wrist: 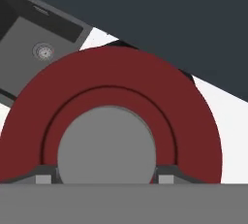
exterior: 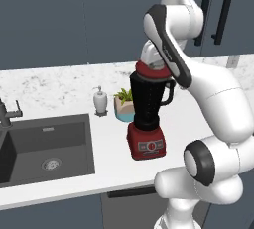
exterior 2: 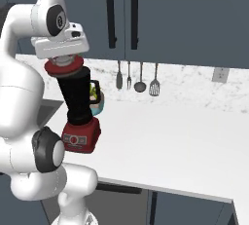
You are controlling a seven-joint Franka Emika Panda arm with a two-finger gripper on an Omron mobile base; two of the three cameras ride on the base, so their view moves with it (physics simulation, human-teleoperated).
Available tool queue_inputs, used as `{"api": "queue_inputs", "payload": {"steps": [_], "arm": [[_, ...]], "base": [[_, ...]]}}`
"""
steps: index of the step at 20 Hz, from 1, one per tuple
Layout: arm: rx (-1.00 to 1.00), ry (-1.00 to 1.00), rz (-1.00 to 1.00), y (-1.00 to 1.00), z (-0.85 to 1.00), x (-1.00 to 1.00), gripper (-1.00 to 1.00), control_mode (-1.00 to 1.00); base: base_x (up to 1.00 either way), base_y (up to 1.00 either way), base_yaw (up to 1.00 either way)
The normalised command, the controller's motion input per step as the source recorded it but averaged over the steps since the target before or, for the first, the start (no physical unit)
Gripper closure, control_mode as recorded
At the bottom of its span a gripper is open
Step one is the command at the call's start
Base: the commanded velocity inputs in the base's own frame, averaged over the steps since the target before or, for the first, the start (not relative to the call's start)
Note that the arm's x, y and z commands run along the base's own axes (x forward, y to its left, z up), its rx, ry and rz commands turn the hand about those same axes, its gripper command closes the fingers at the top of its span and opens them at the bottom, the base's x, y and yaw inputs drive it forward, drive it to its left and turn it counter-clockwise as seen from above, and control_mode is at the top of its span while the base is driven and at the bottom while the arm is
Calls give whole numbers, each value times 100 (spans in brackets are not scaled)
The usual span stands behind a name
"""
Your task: Close the lid blender by securely placing the lid on top.
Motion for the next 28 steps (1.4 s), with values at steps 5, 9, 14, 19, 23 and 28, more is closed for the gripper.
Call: {"api": "queue_inputs", "payload": {"steps": [5, 9, 14, 19, 23, 28], "arm": [[0, 0, 0, 0, 0, 0, 100, -100], [0, 0, 0, 0, 5, 0, 100, -100], [2, 0, 0, 0, -8, 5, 100, -100], [5, 0, 0, 0, -12, 22, 100, -100], [5, -3, 0, 0, 0, 30, 100, -100], [4, -1, -3, 0, 0, 29, 100, -100]], "base": [[0, 0, 0], [0, 0, 0], [0, 0, 0], [0, 0, 0], [0, 0, 0], [0, 0, 0]]}}
